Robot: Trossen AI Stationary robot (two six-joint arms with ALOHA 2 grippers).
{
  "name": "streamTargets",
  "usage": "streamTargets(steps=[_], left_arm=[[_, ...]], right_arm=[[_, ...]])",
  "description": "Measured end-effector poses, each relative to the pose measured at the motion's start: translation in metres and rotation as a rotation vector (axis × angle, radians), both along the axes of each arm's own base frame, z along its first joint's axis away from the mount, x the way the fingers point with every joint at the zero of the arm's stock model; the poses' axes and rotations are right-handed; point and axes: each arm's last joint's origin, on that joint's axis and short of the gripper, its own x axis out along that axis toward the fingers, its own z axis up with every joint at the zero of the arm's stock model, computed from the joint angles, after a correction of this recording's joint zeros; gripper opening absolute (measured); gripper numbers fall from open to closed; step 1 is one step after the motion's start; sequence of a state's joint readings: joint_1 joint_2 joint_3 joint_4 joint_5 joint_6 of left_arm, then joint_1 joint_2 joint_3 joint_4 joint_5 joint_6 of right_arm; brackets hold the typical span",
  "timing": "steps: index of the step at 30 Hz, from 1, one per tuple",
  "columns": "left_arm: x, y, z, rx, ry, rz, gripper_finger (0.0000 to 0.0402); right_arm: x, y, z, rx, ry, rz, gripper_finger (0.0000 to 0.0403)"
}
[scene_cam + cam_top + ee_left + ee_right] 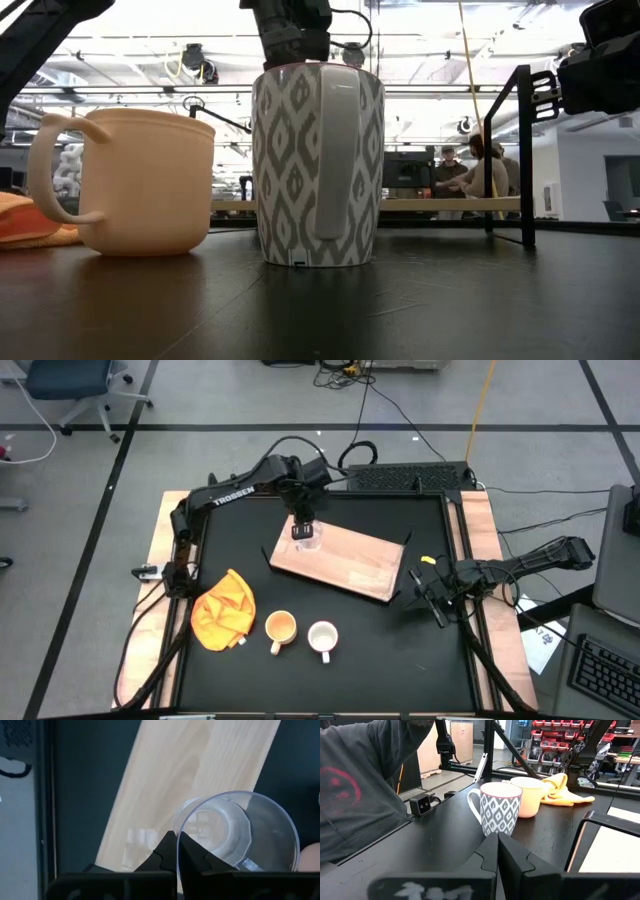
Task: Stack small to large cups/mugs on shelf
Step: Put the transparent mug on the shelf
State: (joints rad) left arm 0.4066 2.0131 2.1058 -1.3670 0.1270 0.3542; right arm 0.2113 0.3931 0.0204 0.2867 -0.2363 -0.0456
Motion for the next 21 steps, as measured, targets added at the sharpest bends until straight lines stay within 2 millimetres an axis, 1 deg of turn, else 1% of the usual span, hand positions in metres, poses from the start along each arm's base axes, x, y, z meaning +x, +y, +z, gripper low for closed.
streamTargets(steps=[3, 8, 13, 15, 17, 21], left_arm=[[-0.006, 0.002, -0.007, -0.003, 0.005, 0.008, 0.0], [-0.028, -0.001, -0.014, 0.022, -0.035, 0.008, 0.0], [-0.057, -0.009, -0.006, 0.042, -0.105, 0.048, 0.0], [-0.066, -0.014, -0.004, 0.041, -0.119, 0.06, 0.0], [-0.072, -0.019, -0.005, 0.034, -0.119, 0.055, 0.0], [-0.073, -0.028, -0.01, 0.022, -0.102, 0.04, 0.0]], right_arm=[[0.0, 0.0, 0.0, 0.004, 0.002, 0.0, 0.0], [0.0, 0.0, 0.0, 0.006, 0.003, 0.0, 0.0], [0.0, 0.0, 0.0, -0.001, -0.001, 0.0, 0.0], [0.0, 0.0, 0.0, -0.001, -0.001, 0.0, 0.0], [0.0, 0.0, 0.0, 0.0, -0.005, 0.0, 0.0], [0.0, 0.0, 0.003, 0.005, -0.027, 0.0, 0.0]])
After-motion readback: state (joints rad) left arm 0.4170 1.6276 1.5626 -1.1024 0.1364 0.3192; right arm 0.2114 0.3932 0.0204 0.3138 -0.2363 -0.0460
